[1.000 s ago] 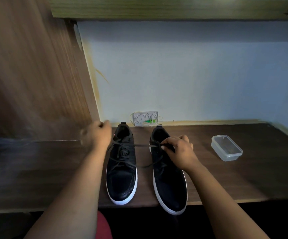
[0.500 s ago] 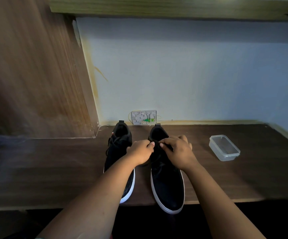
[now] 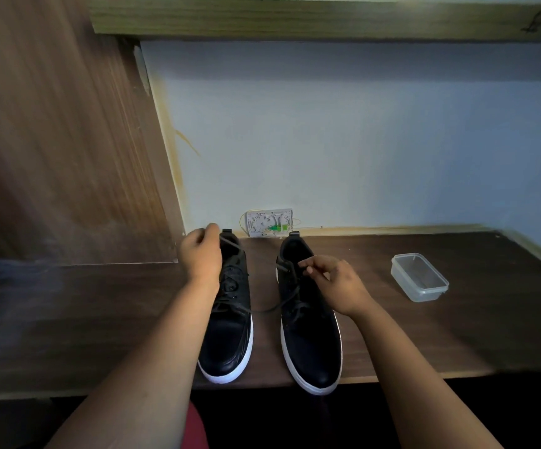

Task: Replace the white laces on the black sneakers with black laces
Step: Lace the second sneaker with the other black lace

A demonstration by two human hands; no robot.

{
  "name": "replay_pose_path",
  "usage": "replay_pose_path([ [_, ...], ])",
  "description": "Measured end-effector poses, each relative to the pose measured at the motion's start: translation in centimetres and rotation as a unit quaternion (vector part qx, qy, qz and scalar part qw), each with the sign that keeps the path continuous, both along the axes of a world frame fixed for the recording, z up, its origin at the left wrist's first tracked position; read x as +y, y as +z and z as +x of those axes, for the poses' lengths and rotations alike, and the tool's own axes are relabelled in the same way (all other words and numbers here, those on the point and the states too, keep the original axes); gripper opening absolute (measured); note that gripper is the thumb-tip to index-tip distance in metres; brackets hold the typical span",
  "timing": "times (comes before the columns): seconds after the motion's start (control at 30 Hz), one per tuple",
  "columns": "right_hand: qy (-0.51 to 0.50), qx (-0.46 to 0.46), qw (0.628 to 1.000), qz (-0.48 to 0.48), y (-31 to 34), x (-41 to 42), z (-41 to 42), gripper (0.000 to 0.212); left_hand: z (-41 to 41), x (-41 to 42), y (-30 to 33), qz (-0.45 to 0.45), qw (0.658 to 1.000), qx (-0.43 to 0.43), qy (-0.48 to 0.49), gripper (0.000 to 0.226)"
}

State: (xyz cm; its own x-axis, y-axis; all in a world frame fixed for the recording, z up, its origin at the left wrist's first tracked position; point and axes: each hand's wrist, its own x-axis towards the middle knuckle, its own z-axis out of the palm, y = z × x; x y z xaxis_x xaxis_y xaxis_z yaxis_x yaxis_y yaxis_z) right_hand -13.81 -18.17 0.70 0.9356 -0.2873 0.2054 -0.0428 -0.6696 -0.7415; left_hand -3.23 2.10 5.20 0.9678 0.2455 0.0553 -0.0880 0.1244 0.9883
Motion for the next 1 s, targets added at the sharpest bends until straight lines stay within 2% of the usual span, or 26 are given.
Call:
replay_pose_path([
  [0.03, -0.005, -0.009, 0.999, 0.053, 0.2, 0.1, 0.0, 0.021, 0.0, 0.2, -0.2, 0.105, 0.994, 0.007, -0.022, 0.040],
  [0.07, -0.022, -0.019, 0.995, 0.093, 0.5, 0.2, -0.1, 0.023, 0.0, 0.2, -0.4, 0.262, 0.964, 0.015, -0.036, 0.037],
  [0.1, -0.047, -0.034, 0.991, 0.120, 0.7, 0.0, -0.2, 0.027, -0.1, 0.1, -0.7, 0.423, 0.905, 0.012, -0.043, 0.034],
  [0.13, -0.072, -0.042, 0.989, 0.121, 0.8, -0.3, -0.4, 0.030, -0.4, -0.1, -0.8, 0.535, 0.843, -0.006, -0.048, 0.028],
  [0.17, -0.091, -0.043, 0.989, 0.106, 0.8, -0.7, -0.4, 0.032, -0.6, -0.3, -0.8, 0.586, 0.807, -0.033, -0.055, 0.021],
  [0.2, -0.100, -0.039, 0.991, 0.079, 0.7, -1.0, -0.5, 0.034, -1.0, -0.7, -0.8, 0.597, 0.797, -0.063, -0.071, 0.018],
  [0.27, -0.092, -0.019, 0.996, 0.012, 0.2, -1.5, -0.6, 0.037, -1.5, -2.0, -1.5, 0.568, 0.804, -0.126, -0.126, 0.021],
  [0.33, -0.069, 0.010, 0.996, -0.051, -0.6, -1.6, -0.4, 0.037, -2.2, -3.4, -2.2, 0.568, 0.787, -0.153, -0.187, 0.019],
  [0.43, -0.071, 0.034, 0.992, -0.097, -1.5, -1.1, -0.2, 0.038, -3.1, -5.0, -3.7, 0.620, 0.739, -0.129, -0.229, 0.027],
  [0.53, -0.085, 0.010, 0.990, -0.113, -1.8, -0.8, -0.2, 0.031, -3.2, -5.5, -4.2, 0.631, 0.725, -0.072, -0.266, 0.034],
  [0.57, -0.089, 0.001, 0.989, -0.117, -1.7, -0.7, -0.1, 0.024, -3.2, -5.5, -4.0, 0.615, 0.732, -0.050, -0.289, 0.036],
  [0.63, -0.097, 0.002, 0.988, -0.124, -1.7, -0.6, -0.2, 0.013, -2.8, -5.4, -3.6, 0.521, 0.785, 0.000, -0.334, 0.042],
  [0.7, -0.101, 0.008, 0.987, -0.122, -1.6, -0.8, -0.2, 0.018, -2.3, -4.9, -3.2, 0.455, 0.828, 0.021, -0.328, 0.041],
  [0.73, -0.098, 0.002, 0.988, -0.118, -1.4, -0.8, -0.3, 0.024, -2.1, -4.5, -3.0, 0.479, 0.823, 0.012, -0.307, 0.039],
  [0.83, -0.051, 0.005, 0.989, -0.141, -0.9, -0.5, -0.3, 0.044, -2.1, -3.5, -2.5, 0.629, 0.754, -0.061, -0.177, 0.019],
  [0.87, -0.038, 0.028, 0.985, -0.167, -0.8, -0.3, -0.2, 0.045, -2.2, -3.5, -2.4, 0.629, 0.757, -0.100, -0.142, 0.014],
  [0.9, -0.033, 0.051, 0.980, -0.188, -0.8, -0.2, -0.1, 0.044, -2.4, -3.6, -2.3, 0.594, 0.780, -0.148, -0.129, 0.013],
  [0.97, -0.033, 0.062, 0.980, -0.185, -0.7, -0.2, 0.1, 0.039, -3.0, -4.1, -2.0, 0.506, 0.818, -0.201, -0.185, 0.012],
  [1.0, -0.035, 0.051, 0.984, -0.169, -0.6, -0.2, 0.1, 0.038, -3.5, -4.5, -2.0, 0.497, 0.813, -0.199, -0.230, 0.017],
])
